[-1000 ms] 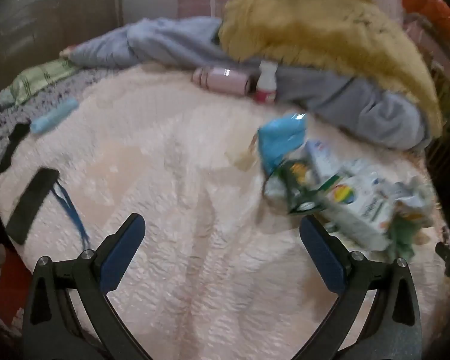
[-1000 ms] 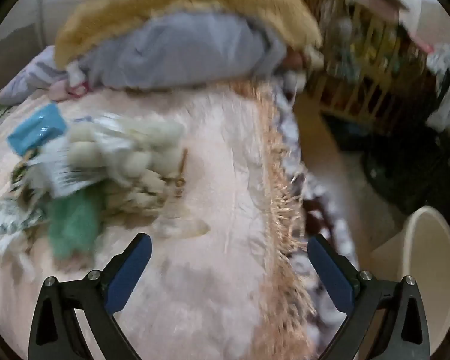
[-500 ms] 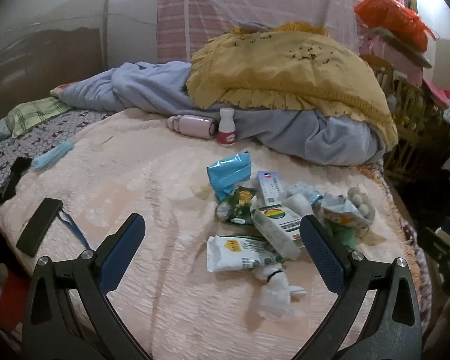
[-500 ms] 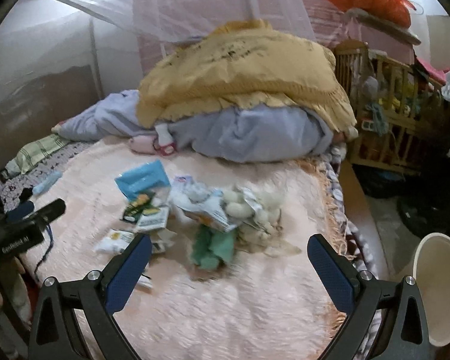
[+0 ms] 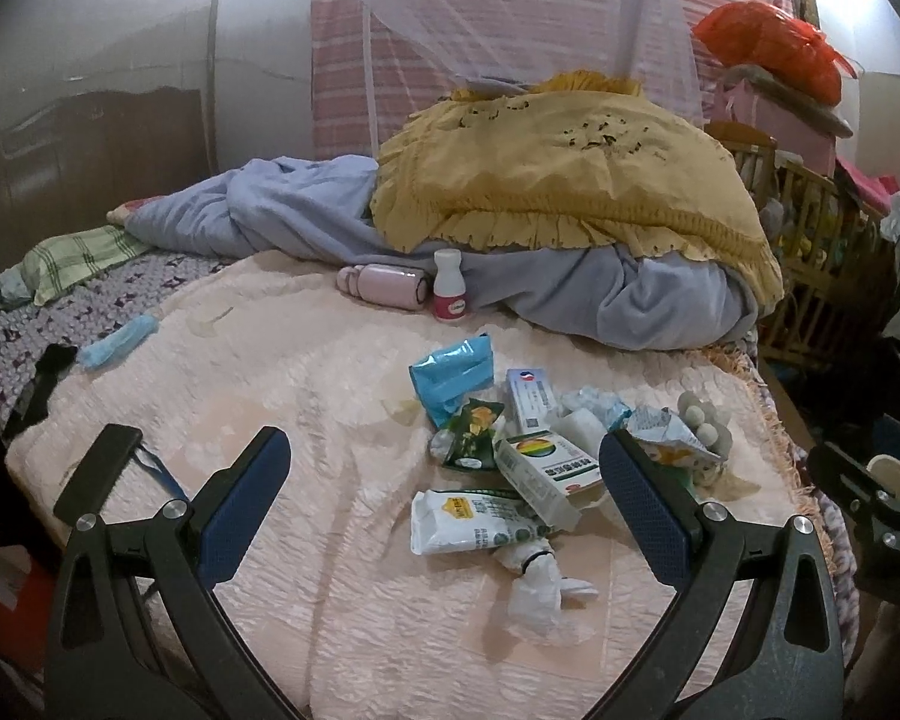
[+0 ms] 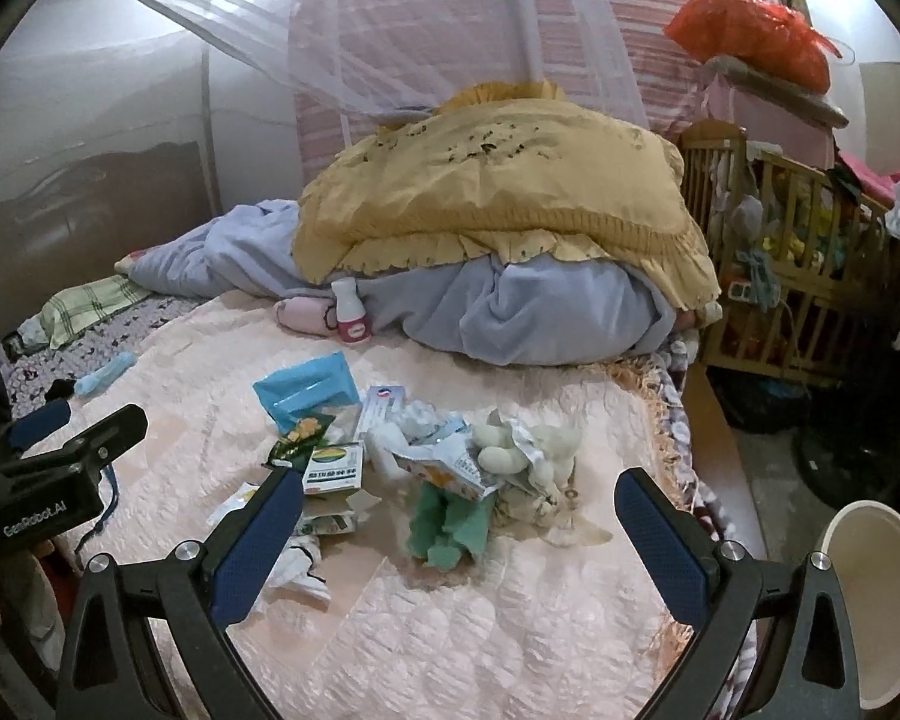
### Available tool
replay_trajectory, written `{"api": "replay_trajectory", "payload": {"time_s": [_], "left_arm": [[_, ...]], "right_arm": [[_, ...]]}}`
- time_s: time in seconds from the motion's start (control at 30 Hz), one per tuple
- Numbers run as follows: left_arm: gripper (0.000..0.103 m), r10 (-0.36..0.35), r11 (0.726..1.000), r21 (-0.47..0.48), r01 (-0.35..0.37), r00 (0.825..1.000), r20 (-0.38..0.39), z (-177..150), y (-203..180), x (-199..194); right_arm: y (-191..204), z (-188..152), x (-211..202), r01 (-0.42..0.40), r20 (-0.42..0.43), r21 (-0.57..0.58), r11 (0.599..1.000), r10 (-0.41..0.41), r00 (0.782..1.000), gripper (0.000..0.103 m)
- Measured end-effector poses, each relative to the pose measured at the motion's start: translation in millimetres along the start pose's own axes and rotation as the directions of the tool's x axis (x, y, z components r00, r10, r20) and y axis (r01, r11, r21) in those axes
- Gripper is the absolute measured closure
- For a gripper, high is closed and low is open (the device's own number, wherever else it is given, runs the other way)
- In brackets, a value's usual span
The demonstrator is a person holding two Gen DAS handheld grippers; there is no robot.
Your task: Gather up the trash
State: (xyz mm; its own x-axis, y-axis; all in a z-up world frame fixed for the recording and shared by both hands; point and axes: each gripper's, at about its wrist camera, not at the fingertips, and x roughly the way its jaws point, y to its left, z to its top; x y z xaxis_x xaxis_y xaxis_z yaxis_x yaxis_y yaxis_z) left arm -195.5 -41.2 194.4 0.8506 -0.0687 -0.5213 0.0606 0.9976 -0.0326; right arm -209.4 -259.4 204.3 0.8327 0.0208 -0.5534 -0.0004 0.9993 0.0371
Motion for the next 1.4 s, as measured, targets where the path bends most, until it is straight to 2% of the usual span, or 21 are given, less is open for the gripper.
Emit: {"api": "replay_trajectory", "payload": {"time_s": [0.47,0.8,1.0,1.27,1.4], "left_arm": [[0.001,0.016,1.000,0.001,-0.016,0.999,0.041,10.8,-11.0,-27.4],[0.001,0.038,0.998,0.043,-0.041,0.997,0.068,22.8,-17.1,-46.5],[0.001,0.034,0.999,0.018,-0.036,0.996,0.081,26.7,-6.5,-60.5],[0.001,0.039,0.999,-0.027,-0.037,0.998,0.055,22.2,18.7,-60.5],[0.001,0.070,0.997,-0.029,-0.068,0.996,0.061,18.6,29.3,-66.4]], "right_arm": [[-7.2,6.7,-17.0,-0.010,0.034,0.008,1.000,0.010,0.999,0.000],[-9.9,20.1,-30.2,-0.019,0.065,0.005,1.000,0.019,0.998,0.000],[-1.5,23.1,-30.5,-0.021,0.078,-0.023,1.000,0.022,0.997,0.000],[10.9,38.9,-25.2,-0.049,0.062,-0.028,0.998,0.051,0.997,0.000],[19.7,41.7,-27.9,-0.063,0.082,-0.044,0.997,0.066,0.994,0.000]]}}
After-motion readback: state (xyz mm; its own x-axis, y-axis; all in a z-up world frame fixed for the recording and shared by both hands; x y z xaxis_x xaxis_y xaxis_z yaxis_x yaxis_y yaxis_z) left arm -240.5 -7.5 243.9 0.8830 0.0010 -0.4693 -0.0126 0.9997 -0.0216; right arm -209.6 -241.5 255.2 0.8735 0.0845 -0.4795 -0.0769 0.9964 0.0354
